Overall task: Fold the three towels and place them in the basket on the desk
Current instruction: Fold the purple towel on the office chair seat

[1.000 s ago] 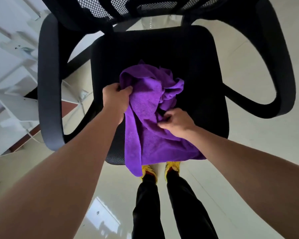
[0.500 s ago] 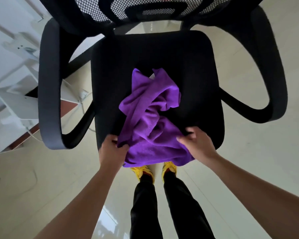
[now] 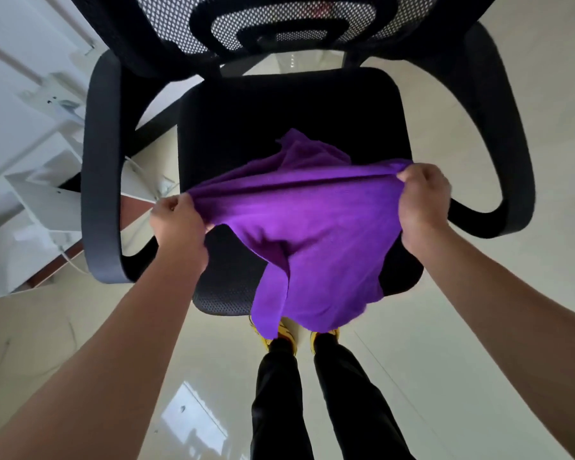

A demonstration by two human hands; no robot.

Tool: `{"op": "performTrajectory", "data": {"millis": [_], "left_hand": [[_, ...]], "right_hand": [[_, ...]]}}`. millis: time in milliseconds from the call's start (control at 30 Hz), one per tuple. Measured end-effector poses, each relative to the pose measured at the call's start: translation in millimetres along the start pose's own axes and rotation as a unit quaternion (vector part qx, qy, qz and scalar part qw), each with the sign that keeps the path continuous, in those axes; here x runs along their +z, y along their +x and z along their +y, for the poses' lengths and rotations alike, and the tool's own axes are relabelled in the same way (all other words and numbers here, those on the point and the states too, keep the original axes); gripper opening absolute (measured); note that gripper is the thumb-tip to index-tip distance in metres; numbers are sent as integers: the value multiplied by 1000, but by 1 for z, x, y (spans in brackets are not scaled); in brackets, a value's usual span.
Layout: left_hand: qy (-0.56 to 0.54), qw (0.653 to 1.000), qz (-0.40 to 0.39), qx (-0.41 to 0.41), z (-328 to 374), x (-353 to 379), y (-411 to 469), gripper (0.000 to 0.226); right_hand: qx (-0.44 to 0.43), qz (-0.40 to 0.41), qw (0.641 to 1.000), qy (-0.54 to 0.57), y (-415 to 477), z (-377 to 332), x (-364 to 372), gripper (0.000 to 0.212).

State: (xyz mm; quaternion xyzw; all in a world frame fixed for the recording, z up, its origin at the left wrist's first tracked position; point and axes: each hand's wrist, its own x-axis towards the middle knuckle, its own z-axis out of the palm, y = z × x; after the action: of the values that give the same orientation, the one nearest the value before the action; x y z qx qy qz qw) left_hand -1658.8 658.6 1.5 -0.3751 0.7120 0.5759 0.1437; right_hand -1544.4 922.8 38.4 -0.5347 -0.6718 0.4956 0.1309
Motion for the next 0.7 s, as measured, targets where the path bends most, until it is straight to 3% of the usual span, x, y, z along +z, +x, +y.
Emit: {"op": "performTrajectory", "data": {"millis": [100,200,300,400,500,567,633,700], "left_hand": [[58,997,43,40,-6,1,-9,12],[174,981,73,52,-37,-17,-15,17],[335,939,37,69,-65,-36,-17,17],[444,889,-12,110,-68,-38,-12,30],[419,882,-58,209,-56,-14,-6,32],[403,877,-117,234,-47,14,-7,38],[429,860,-183,209,-41,38,-12,40],[411,868,-209,182,-36,51,-15,19]], "right_hand": [[-35,17,999,-10,-11,11,-15,9],[8,-3,993,-119,-17,53,-30,10],[61,-109,952,-280,-16,88,-40,5],[33,-164,916,-365,-10,89,-33,9],[-46,-109,940,-320,6,73,-9,36],[-27,-161,941,-296,15,62,12,50],[-9,-261,906,-332,15,59,30,42],[-18,-290,907,-306,10,54,39,30]]}}
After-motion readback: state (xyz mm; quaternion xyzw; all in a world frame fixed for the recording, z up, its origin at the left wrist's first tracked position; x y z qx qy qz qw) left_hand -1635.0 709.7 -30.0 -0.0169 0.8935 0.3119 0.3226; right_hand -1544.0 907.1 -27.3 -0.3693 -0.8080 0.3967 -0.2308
